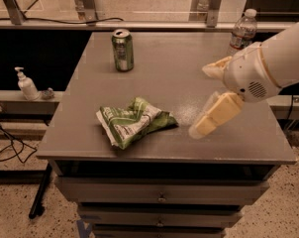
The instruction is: Move green jalapeno chip bag near water bottle
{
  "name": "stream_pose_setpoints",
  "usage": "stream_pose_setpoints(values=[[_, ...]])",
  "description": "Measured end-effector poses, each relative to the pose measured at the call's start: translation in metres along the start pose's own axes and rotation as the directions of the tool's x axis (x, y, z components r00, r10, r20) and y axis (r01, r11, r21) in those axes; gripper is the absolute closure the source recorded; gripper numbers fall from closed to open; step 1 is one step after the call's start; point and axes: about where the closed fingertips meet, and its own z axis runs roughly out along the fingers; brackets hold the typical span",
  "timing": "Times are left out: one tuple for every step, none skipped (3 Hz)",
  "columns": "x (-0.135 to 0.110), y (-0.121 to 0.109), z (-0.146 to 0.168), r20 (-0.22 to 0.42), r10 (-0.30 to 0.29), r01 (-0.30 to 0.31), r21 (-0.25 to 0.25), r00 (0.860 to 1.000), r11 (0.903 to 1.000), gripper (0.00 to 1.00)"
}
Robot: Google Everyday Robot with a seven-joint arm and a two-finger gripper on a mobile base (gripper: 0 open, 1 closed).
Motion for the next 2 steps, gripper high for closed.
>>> stream_pose_setpoints(values=[[-0.026,0.025,0.020,0.174,-0.014,0.019,-0.027,0.985,0.9994,0.00],[-0.045,0.032,0.017,0.228,-0.020,0.030,-0.041,0.973,0.9987,0.00]])
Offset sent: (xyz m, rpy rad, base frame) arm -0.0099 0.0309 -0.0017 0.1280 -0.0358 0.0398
